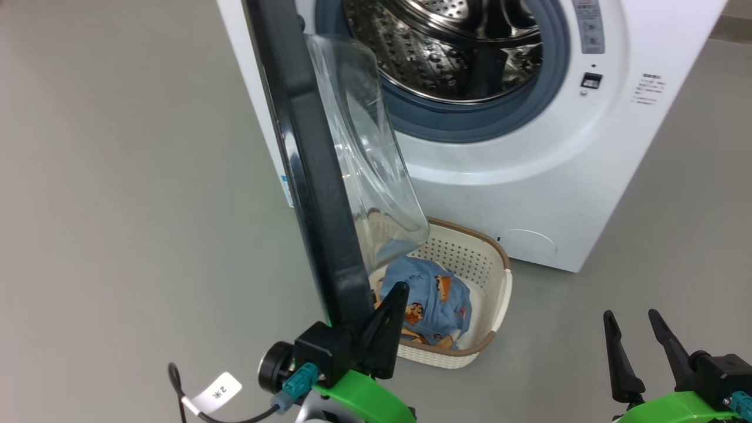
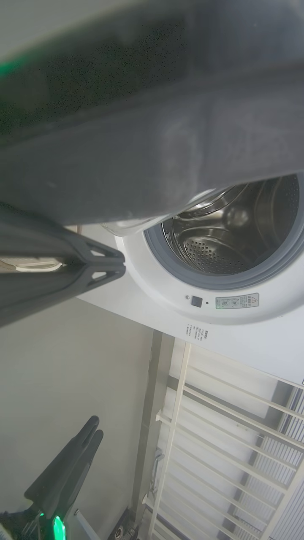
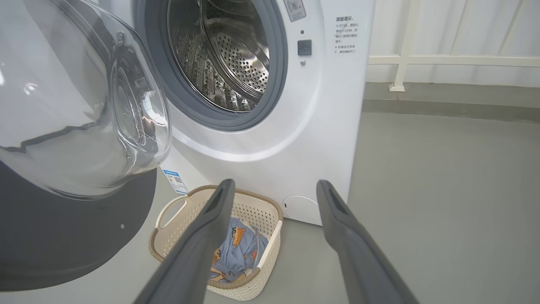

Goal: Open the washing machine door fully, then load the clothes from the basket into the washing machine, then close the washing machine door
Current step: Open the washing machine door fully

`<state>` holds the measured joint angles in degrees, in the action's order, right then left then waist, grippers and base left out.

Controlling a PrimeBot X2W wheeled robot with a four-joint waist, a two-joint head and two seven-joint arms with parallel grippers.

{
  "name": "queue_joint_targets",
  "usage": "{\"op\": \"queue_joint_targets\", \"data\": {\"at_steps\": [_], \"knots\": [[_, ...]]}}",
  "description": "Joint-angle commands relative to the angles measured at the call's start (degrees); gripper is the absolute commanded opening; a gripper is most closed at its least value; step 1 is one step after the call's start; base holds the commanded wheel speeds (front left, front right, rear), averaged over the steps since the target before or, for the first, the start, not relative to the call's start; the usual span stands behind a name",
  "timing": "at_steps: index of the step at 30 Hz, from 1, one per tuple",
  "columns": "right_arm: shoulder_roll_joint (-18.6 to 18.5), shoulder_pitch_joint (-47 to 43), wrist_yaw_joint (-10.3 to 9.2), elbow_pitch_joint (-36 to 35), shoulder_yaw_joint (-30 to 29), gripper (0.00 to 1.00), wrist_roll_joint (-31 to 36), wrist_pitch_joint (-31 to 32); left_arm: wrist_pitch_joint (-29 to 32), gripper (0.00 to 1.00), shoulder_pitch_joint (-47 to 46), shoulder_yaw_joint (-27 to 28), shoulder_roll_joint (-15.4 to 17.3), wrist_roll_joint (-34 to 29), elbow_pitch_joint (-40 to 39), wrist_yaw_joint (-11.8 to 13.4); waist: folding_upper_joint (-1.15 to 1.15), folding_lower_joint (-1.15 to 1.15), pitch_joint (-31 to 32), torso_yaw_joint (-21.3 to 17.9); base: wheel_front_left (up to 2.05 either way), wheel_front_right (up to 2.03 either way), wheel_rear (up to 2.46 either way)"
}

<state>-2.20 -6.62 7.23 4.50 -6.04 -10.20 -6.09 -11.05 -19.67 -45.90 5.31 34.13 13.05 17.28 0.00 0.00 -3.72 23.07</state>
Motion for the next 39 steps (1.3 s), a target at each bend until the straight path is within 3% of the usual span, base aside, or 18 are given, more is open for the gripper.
{"op": "queue_joint_targets", "data": {"at_steps": [1, 21, 33, 39], "knots": [[-0.68, 0.32, 0.25, -1.46, 1.03, 1.0, 0.06, -0.08, -0.38, 0.0, -0.91, 3.32, 2.04, 0.05, -0.94, 1.54, 0.0, 0.0, 0.09, 1.11, 0.0, 0.0, 0.0], [-0.67, 0.11, 0.25, -1.35, 1.11, 1.0, -0.31, 0.17, -1.0, 0.0, 2.3, 8.28, 6.46, 1.73, -4.2, 5.97, 0.0, 0.0, 0.34, 7.03, 0.0, 0.0, 0.0], [-0.67, 0.21, 0.25, -1.27, 1.27, 1.0, -0.66, 0.12, -2.38, 0.0, 4.83, 16.72, 11.94, 4.08, -4.36, 9.3, 0.0, 0.0, 0.81, 6.51, 0.0, 0.0, 0.0], [-0.67, 0.52, 0.25, -0.84, 1.6, 1.0, -0.95, 0.07, -2.87, 0.0, 4.81, 21.01, 13.92, 5.77, -2.84, 9.63, 0.0, 0.0, 0.85, 5.62, 0.0, 0.0, 0.0]]}}
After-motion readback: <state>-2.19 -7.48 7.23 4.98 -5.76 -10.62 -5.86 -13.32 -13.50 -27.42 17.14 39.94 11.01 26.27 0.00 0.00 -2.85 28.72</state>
